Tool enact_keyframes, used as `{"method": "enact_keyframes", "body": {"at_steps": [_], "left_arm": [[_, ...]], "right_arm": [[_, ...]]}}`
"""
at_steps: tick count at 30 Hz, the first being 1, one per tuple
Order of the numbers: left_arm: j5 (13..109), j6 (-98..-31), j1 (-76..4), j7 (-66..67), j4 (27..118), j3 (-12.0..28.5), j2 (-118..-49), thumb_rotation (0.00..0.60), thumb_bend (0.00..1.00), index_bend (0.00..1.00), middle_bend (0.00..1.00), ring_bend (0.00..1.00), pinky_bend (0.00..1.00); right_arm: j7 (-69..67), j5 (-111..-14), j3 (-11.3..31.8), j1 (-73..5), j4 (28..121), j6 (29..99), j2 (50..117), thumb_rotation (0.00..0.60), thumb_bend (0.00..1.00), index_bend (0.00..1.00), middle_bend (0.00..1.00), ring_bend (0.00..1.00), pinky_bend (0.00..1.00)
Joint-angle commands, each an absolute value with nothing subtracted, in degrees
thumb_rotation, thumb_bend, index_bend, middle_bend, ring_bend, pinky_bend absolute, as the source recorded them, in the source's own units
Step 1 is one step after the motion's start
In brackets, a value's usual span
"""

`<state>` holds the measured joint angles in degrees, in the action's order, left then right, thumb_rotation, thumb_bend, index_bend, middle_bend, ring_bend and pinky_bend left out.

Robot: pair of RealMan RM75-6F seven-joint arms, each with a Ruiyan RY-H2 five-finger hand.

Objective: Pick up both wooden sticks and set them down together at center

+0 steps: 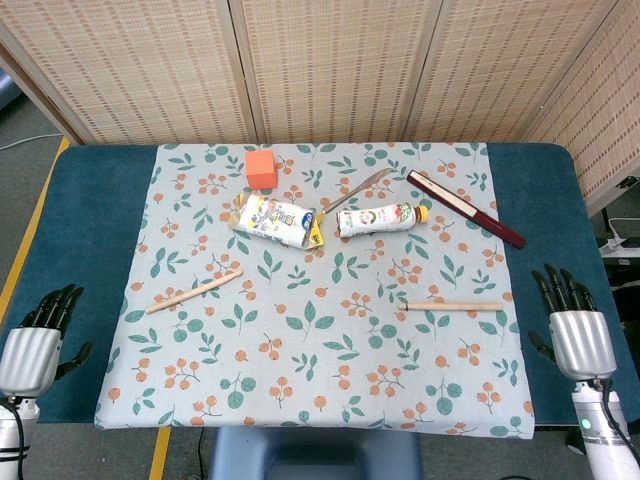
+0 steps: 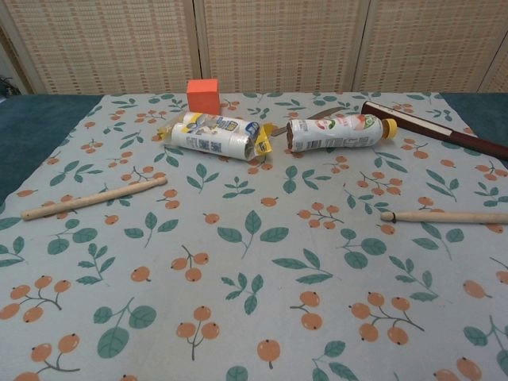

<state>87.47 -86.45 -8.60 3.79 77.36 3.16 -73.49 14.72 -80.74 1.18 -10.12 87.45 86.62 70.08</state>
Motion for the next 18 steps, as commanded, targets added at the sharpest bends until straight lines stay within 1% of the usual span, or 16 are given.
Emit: {"method": "enact_keyframes", "body": {"at_steps": [1, 6, 8, 12, 13, 15, 18], "left_arm": [[87.5, -86.4, -8.6, 3.7, 77.3, 3.2, -73.5, 0.6, 0.28, 0.08, 0.09, 0.12, 0.37], [87.3, -85.9, -8.7, 4.5, 77.1, 3.0, -73.9, 0.6, 0.28, 0.08, 0.09, 0.13, 0.37], [87.3, -85.7, -8.7, 5.0, 77.1, 2.9, -74.2, 0.6, 0.28, 0.07, 0.08, 0.15, 0.37], [87.6, -85.6, -9.2, 5.8, 76.7, 3.0, -75.4, 0.6, 0.28, 0.06, 0.06, 0.21, 0.42], [87.7, -85.6, -9.4, 6.2, 76.5, 3.2, -75.9, 0.6, 0.28, 0.06, 0.06, 0.25, 0.44], [88.0, -85.8, -10.0, 7.6, 76.4, 3.6, -77.2, 0.6, 0.28, 0.06, 0.06, 0.36, 0.51], [88.5, -84.3, -12.1, 9.6, 76.8, 4.5, -78.6, 0.6, 0.28, 0.04, 0.06, 0.64, 0.7]], "right_arm": [[13.5, -81.1, 1.6, -9.7, 88.1, 85.2, 69.5, 0.6, 0.14, 0.0, 0.0, 0.0, 0.16], [12.5, -82.8, 1.3, -9.5, 88.0, 84.9, 69.5, 0.6, 0.14, 0.0, 0.0, 0.0, 0.16], [10.5, -85.1, 1.1, -9.6, 87.4, 85.6, 69.5, 0.6, 0.14, 0.0, 0.0, 0.0, 0.16], [3.9, -90.9, 0.3, -9.5, 84.7, 88.6, 69.5, 0.6, 0.14, 0.0, 0.0, 0.0, 0.16], [2.7, -91.9, 0.2, -9.3, 84.0, 89.6, 69.5, 0.6, 0.14, 0.0, 0.0, 0.0, 0.16], [0.8, -93.6, -0.1, -8.5, 83.1, 91.8, 69.3, 0.6, 0.14, 0.0, 0.0, 0.0, 0.16], [-0.5, -94.7, -0.4, -7.0, 83.6, 94.3, 68.2, 0.6, 0.14, 0.0, 0.0, 0.0, 0.16]]}}
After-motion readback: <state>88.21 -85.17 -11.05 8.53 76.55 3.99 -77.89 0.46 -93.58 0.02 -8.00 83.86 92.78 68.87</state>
